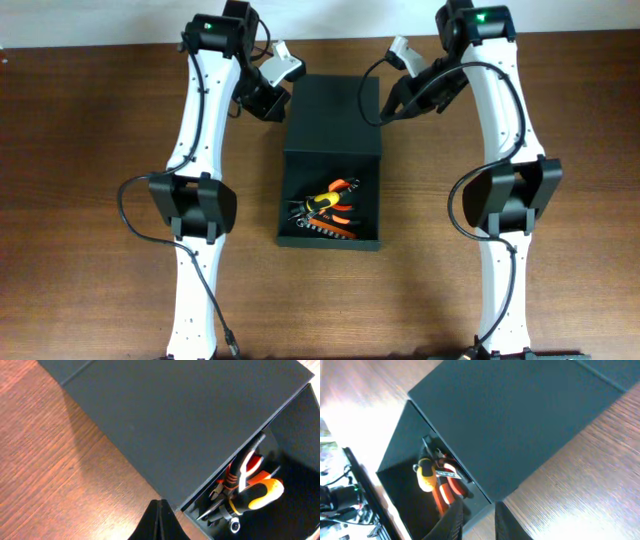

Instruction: Pack container

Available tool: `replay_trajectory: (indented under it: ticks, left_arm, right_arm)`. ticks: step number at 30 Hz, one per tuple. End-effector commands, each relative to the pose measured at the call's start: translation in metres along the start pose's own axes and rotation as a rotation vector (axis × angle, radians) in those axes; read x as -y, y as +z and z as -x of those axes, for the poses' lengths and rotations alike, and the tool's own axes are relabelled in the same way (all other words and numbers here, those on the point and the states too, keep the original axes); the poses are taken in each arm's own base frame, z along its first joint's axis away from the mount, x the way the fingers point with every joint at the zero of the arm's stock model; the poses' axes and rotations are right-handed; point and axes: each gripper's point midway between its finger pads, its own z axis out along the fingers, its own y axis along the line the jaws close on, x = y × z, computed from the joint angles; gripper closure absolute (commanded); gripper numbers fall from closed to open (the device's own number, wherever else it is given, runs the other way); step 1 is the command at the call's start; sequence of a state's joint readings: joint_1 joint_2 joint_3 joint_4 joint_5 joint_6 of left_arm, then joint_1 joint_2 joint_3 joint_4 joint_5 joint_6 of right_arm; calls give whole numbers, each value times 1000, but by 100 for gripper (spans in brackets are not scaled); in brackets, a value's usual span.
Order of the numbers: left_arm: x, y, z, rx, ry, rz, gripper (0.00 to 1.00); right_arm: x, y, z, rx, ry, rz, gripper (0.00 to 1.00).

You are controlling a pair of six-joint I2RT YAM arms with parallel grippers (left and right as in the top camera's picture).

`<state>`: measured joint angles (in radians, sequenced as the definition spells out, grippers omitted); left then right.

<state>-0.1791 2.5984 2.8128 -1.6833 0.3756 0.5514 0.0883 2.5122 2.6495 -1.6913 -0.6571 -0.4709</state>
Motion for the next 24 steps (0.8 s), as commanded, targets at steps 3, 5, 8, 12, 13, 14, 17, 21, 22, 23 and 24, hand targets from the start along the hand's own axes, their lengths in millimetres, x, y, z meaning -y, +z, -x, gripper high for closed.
replay_trajectory:
  ticks: [3, 5, 8, 12, 13, 14, 17, 21, 22, 23, 24]
  left_arm:
    - [-27, -45, 3, 106, -61, 92, 98]
    - [-38, -47, 3, 130, -72, 102, 98]
    - [-51, -44, 3, 146, -84, 110, 98]
    - [-62, -23, 0, 127, -103, 88, 98]
    - [-63, -14, -1, 122, -107, 69, 98]
    - [-63, -7, -1, 119, -112, 49, 98]
    - [-61, 18, -3, 109, -131, -30, 98]
    - [-57, 44, -4, 108, -154, -127, 98]
    - [-56, 48, -4, 110, -159, -147, 98]
    - [-55, 54, -5, 110, -164, -165, 98]
    - [-55, 59, -5, 109, -169, -182, 98]
  right_arm:
    - [34, -47, 6, 93, 146, -197, 80]
    - [49, -56, 9, 139, 210, -217, 80]
    - [70, -63, 11, 181, 268, -232, 79]
    - [90, -51, 4, 160, 313, -223, 80]
    - [94, -45, 2, 147, 322, -218, 80]
    - [97, -39, 0, 134, 332, -211, 80]
    - [105, -22, -5, 103, 350, -190, 80]
    - [109, -8, -7, 80, 359, -172, 80]
    - [109, -6, -8, 76, 362, -170, 80]
    - [111, -3, -9, 69, 366, -167, 80]
    - [112, 1, -11, 63, 370, -161, 80]
